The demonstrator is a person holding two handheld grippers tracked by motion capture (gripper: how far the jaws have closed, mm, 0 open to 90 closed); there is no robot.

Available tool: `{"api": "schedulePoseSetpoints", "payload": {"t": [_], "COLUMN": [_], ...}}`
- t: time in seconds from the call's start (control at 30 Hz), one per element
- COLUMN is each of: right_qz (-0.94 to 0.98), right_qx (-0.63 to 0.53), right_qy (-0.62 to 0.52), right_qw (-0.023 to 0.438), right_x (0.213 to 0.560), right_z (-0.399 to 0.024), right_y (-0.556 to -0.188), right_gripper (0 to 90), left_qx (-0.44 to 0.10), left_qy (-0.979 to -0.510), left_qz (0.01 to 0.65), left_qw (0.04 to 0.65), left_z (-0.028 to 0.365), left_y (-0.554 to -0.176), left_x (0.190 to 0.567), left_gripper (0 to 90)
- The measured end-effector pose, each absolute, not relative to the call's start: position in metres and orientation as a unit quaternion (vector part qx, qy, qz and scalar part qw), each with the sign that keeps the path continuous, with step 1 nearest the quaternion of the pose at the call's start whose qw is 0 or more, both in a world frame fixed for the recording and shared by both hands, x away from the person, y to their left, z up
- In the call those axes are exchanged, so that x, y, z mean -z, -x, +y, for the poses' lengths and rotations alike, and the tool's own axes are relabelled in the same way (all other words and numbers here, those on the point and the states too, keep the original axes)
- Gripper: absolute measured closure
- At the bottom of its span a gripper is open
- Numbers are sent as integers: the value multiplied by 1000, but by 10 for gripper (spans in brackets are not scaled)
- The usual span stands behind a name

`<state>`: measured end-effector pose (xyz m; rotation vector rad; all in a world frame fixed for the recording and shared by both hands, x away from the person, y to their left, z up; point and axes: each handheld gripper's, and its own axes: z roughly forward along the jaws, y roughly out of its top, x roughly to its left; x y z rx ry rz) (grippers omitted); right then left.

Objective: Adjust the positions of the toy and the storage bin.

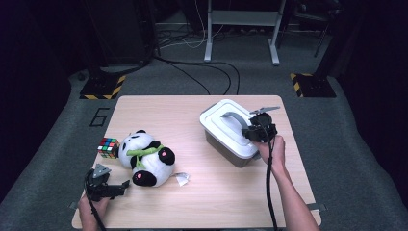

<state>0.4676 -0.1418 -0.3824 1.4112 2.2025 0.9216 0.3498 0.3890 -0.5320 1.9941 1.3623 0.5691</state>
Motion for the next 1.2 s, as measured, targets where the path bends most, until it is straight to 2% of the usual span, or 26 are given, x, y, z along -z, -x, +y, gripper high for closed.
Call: {"api": "schedulePoseSetpoints", "payload": {"t": [0.6, 0.9, 1.03, 1.07, 1.2], "right_qz": [803, 798, 802, 805, 812], "right_qx": [-347, -370, -367, -362, -348], "right_qy": [-462, -462, -456, -453, -446], "right_qw": [146, 114, 118, 125, 147], "right_x": [381, 384, 384, 383, 380], "right_z": [-101, -94, -90, -88, -79], "right_y": [-447, -448, -446, -446, -449], "right_gripper": [666, 667, 663, 658, 532], "left_qx": [-217, -218, -217, -218, -218], "left_qy": [-760, -760, -761, -760, -760], "left_qz": [520, 519, 519, 519, 519], "left_qw": [325, 324, 324, 324, 324], "left_z": [389, 389, 389, 389, 389], "left_y": [-350, -350, -350, -350, -350], "left_x": [532, 532, 532, 532, 532], "left_gripper": [13, 14, 14, 14, 14]}}
